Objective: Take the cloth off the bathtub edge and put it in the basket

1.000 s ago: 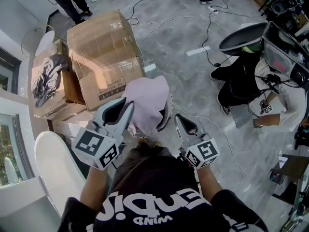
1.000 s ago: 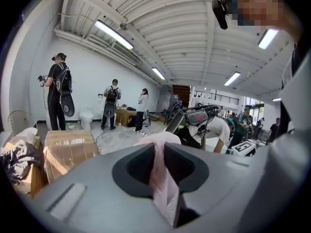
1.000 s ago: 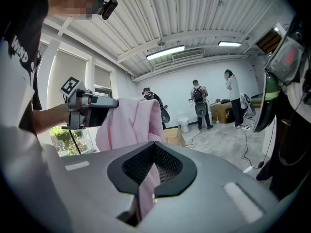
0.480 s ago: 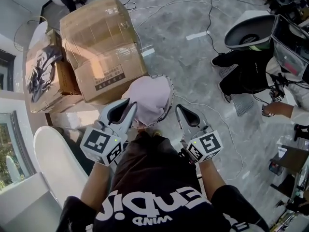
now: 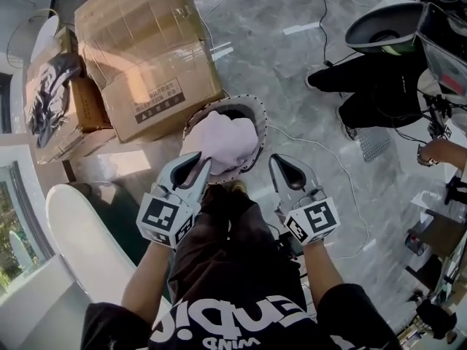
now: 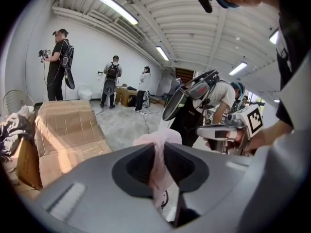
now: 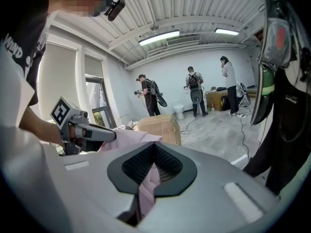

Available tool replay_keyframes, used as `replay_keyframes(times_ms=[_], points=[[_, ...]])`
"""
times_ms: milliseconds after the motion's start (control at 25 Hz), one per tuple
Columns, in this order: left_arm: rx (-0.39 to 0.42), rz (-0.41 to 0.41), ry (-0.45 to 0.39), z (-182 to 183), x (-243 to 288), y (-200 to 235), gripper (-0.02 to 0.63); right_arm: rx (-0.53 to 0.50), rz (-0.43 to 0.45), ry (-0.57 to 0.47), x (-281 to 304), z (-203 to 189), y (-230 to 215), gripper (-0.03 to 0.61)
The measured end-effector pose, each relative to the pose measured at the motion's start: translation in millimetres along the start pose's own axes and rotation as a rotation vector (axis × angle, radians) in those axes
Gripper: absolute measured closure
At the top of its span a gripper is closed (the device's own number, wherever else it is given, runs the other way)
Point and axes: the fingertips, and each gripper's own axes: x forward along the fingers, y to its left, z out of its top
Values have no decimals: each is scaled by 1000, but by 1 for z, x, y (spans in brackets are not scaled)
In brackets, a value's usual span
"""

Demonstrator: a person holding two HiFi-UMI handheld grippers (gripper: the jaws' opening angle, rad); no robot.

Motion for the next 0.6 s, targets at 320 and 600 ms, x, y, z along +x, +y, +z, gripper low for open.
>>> replay_keyframes(times_ms=[320, 600], points=[[-9, 10, 49, -67, 48, 21, 557, 17, 19, 70, 34, -52, -10, 569], [-46, 9, 152, -130, 75, 35, 557, 59, -15, 127, 45, -92, -26, 569]])
